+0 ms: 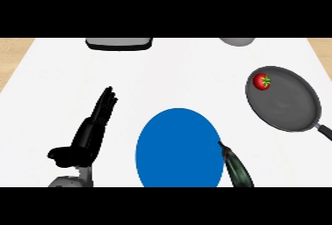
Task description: Pick the tomato from the plate and place it in the pan
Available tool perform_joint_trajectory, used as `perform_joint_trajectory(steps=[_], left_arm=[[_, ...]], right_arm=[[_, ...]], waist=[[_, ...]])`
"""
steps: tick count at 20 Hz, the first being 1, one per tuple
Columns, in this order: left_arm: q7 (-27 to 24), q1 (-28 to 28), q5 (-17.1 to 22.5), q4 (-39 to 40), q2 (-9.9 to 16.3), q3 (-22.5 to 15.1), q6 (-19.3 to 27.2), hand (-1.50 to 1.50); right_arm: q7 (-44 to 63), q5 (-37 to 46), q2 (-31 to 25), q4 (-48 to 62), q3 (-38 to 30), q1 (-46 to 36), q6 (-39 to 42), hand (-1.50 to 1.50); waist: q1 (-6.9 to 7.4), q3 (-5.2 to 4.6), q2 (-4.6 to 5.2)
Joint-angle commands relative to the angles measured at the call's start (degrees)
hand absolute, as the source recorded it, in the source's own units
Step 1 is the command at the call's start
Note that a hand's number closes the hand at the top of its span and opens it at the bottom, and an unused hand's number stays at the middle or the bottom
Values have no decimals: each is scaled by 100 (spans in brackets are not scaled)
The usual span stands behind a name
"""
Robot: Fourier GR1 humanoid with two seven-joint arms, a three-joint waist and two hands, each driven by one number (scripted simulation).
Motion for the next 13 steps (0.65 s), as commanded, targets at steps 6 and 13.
perform_joint_trajectory(steps=[6,13], left_arm=[[-139,144,-51,-36,-20,-49,-30,0],[-57,73,82,-98,119,135,-174,0]], right_arm=[[-951,7,-94,120,160,175,514,-150],[-1239,58,-120,94,262,251,-75,-150]], waist=[[44,3,7],[23,0,7]])
